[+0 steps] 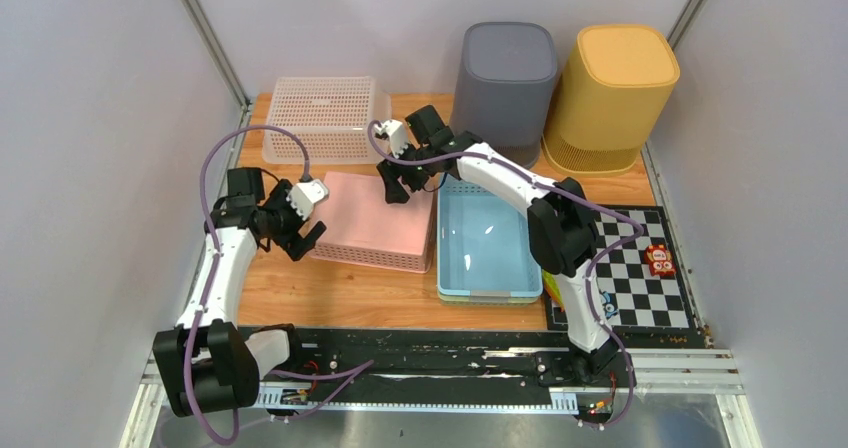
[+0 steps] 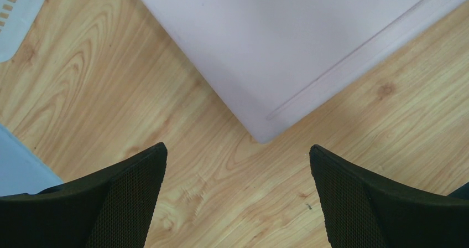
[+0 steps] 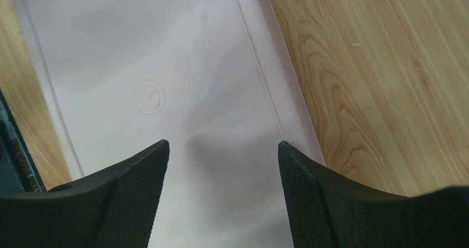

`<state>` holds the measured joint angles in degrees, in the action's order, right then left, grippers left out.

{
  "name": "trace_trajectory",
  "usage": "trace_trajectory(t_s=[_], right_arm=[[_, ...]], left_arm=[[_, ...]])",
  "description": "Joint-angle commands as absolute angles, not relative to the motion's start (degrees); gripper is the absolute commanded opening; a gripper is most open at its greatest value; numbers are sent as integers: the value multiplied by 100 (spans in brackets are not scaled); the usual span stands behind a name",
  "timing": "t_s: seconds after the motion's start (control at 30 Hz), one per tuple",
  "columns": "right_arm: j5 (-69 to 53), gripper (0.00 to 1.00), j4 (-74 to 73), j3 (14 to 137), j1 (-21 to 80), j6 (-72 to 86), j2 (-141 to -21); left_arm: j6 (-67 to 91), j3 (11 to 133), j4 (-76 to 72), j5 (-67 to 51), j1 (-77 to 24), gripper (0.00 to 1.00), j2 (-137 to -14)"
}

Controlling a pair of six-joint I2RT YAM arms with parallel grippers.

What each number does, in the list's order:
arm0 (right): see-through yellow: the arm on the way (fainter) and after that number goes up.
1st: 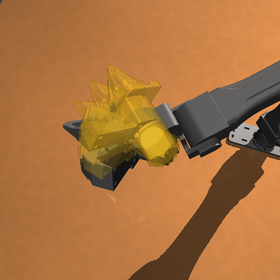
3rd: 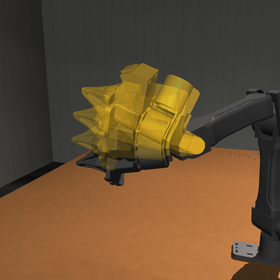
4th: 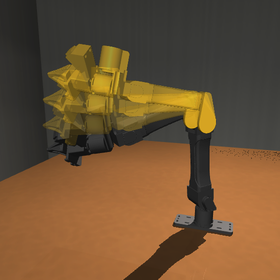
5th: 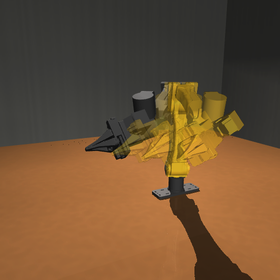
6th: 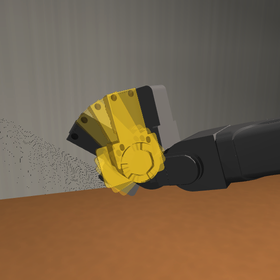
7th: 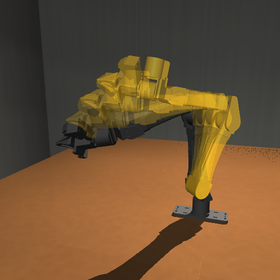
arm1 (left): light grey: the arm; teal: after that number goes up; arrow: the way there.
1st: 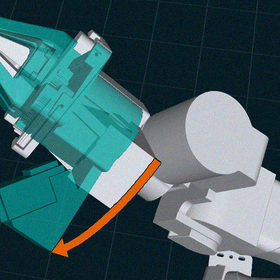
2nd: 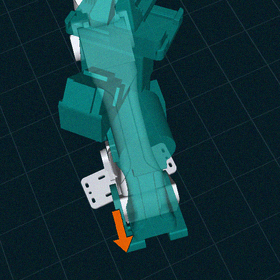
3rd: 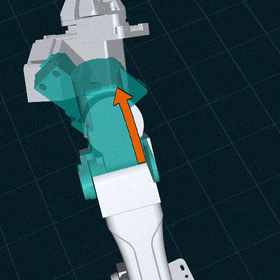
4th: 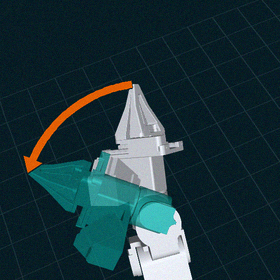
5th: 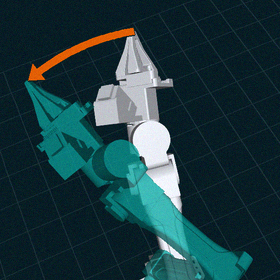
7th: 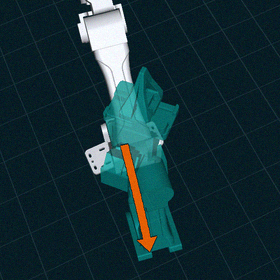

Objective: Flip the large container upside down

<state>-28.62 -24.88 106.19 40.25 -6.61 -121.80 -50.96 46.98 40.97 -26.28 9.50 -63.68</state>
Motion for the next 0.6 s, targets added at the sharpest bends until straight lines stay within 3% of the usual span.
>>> trace_trajectory(t_s=[0.0, 0.57], right_arm=[[-2442, 75, -2751, 10838, 3958, -502, -12366], [-2524, 75, -2742, 10749, 3765, -633, -12094]], left_arm=[[-5394, 4552, 4190, -2454, 857, 100, -6293], [-4760, 4317, 3417, -2203, 664, 100, -6518]])
